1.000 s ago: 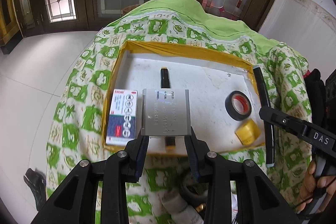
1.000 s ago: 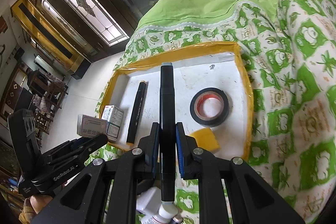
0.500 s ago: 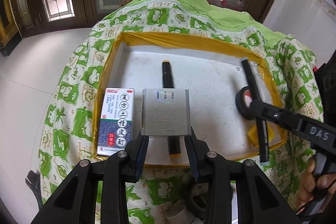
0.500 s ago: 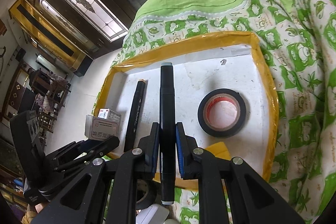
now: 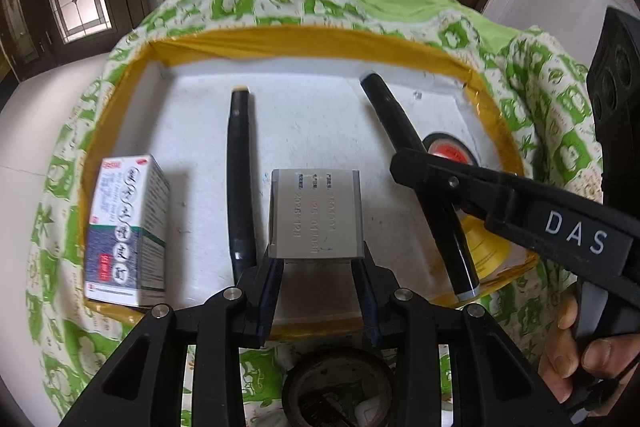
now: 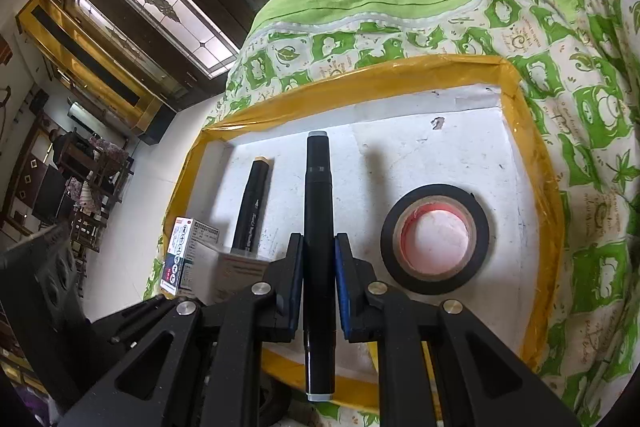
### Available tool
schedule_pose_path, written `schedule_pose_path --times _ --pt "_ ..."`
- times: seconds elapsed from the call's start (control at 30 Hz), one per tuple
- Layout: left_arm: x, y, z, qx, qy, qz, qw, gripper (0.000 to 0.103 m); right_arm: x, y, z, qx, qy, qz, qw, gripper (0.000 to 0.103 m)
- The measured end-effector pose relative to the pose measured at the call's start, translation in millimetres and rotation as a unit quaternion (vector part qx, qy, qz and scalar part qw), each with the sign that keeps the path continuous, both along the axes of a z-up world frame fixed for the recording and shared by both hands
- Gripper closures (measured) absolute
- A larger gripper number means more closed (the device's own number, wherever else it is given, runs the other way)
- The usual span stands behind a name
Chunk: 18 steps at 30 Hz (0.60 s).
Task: Organize rigid objects
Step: 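Carry the box and marker into the white tray and open both tools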
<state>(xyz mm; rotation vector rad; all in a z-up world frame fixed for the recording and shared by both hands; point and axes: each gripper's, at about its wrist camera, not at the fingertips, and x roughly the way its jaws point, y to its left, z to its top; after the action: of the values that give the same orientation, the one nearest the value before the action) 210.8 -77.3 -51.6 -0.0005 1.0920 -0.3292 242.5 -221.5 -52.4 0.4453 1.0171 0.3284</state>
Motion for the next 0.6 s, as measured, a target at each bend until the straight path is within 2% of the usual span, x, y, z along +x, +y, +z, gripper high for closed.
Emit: schedule_pose_path --times 0.33,0.6 --pt "4 22 -2 0.022 0.002 0.02 0.9996 0.067 4 1 -15 -0.034 0.018 -0.006 0.999 0.089" --pt "3 26 -2 0.027 0.0 0.021 0.9994 0.065 5 -7 -20 -0.033 0.025 -0.021 0.999 0.088"
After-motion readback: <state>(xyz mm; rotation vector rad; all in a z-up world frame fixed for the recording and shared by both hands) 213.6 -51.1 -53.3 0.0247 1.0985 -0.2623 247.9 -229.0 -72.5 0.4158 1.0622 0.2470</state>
